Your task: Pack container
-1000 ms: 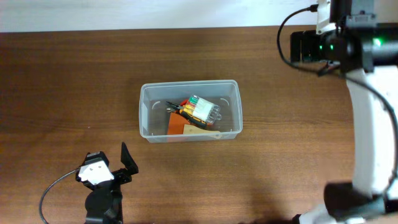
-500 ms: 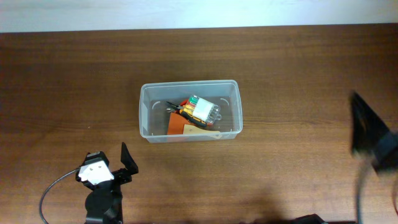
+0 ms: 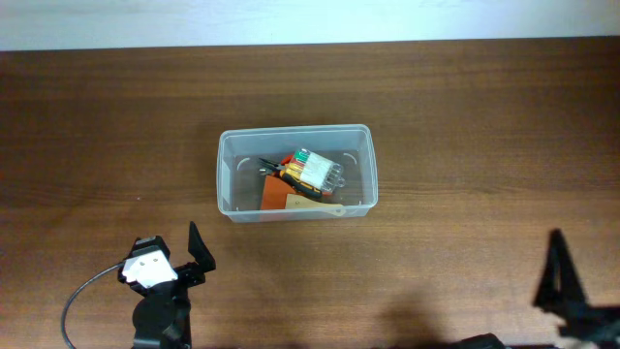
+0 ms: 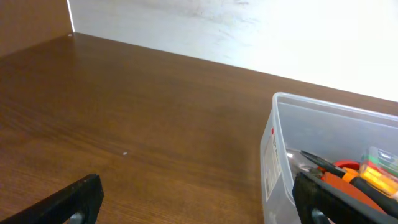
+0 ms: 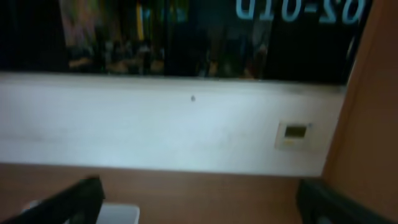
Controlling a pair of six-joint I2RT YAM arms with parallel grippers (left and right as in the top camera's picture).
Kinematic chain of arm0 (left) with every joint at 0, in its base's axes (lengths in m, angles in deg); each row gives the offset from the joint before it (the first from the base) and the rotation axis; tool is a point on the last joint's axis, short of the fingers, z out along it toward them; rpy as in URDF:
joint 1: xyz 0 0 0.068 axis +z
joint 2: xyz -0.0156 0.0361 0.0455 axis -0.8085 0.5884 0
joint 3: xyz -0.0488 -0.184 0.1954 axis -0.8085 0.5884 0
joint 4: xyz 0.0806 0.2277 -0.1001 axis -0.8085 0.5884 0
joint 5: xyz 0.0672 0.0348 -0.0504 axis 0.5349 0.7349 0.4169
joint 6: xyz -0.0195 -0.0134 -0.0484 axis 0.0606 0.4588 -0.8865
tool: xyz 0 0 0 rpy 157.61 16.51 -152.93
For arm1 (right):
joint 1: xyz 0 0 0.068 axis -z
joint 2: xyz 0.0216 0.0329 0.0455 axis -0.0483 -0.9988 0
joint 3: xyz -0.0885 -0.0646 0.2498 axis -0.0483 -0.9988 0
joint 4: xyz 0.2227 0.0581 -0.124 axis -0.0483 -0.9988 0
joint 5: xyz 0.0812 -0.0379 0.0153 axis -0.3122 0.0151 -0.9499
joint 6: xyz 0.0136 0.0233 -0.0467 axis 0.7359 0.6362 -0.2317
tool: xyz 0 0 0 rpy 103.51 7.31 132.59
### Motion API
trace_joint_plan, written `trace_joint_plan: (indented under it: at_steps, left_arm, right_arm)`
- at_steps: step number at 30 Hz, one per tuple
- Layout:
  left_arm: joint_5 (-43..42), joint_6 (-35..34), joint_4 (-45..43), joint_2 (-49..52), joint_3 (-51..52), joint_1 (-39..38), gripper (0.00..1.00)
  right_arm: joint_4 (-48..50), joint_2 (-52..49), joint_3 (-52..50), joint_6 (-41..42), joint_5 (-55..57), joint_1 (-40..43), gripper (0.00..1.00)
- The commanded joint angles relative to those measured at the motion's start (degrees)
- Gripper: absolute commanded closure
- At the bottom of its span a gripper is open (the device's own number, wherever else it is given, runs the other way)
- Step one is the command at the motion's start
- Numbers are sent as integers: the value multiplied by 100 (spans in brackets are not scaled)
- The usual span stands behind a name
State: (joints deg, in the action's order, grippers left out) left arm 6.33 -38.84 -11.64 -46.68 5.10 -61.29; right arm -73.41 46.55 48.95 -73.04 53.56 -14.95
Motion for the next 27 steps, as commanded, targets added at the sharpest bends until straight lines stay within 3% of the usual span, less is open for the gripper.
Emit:
trace_joint_plan:
  at_steps: [1,9,16,27]
  left_arm:
    - [22,50,13,-37,17,-17,1]
    - [22,50,13,-37,17,-17,1]
    - [22,50,13,-37,17,-17,1]
    - [22,50,13,-37,17,-17,1]
  right_arm:
    - [588,522,-1340,59,127,63,1]
    - [2983,1016,-4234,925,127,264,1]
    - [4280,1257,-5897,1425,127,341,1]
    - [4385,2013,-6631,1419,125,824,1]
